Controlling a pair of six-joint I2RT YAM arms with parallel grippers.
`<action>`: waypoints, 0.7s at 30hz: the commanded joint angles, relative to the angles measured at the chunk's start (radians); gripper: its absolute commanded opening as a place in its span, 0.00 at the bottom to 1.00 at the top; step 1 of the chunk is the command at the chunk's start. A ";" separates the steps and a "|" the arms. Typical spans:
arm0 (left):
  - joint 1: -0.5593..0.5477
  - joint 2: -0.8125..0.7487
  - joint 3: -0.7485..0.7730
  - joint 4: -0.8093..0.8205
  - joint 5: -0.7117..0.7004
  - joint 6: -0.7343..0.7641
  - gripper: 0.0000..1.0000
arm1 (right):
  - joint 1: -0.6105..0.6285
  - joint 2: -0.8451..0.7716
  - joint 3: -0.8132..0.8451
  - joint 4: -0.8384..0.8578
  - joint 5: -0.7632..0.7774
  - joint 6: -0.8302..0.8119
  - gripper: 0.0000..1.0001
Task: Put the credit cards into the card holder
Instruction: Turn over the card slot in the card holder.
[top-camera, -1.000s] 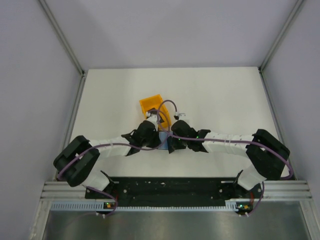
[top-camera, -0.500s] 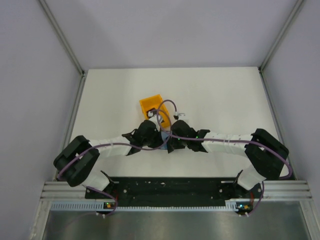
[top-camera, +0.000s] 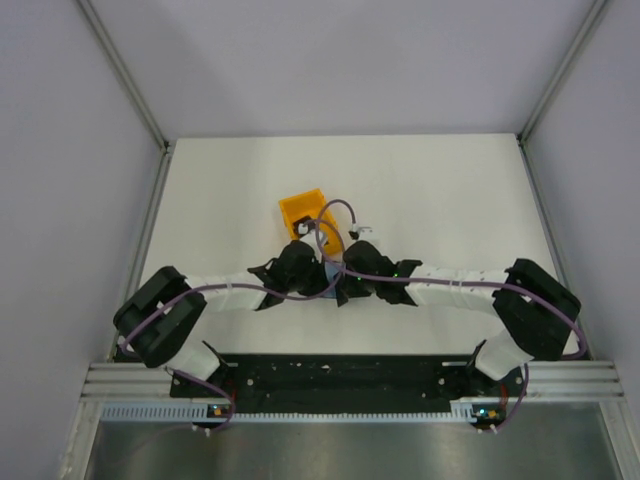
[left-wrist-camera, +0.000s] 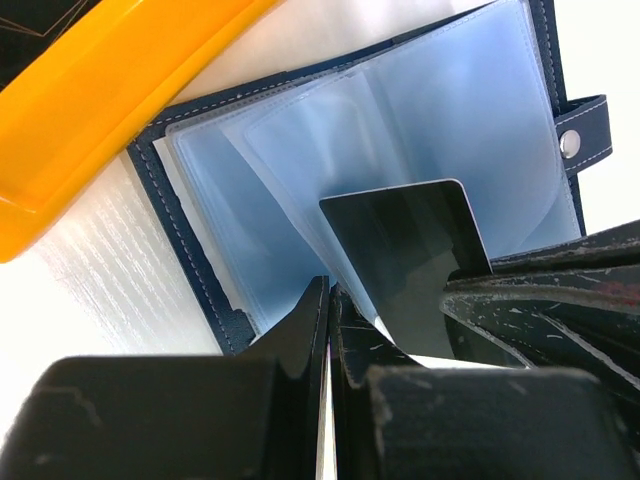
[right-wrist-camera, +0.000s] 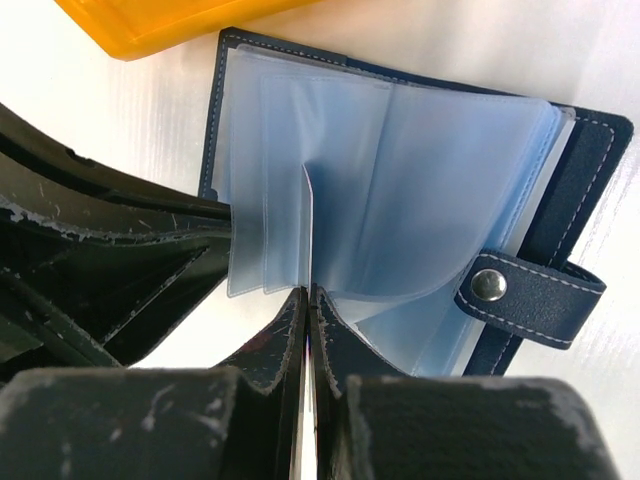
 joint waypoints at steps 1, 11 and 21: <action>-0.004 0.024 0.006 0.060 0.003 -0.010 0.00 | 0.011 -0.049 -0.032 -0.022 0.021 -0.005 0.00; -0.002 0.041 0.007 0.060 -0.008 -0.009 0.00 | 0.009 -0.237 -0.067 -0.070 0.102 -0.016 0.00; -0.002 0.044 0.012 0.055 -0.008 -0.006 0.00 | -0.026 -0.188 -0.030 -0.153 0.161 -0.040 0.00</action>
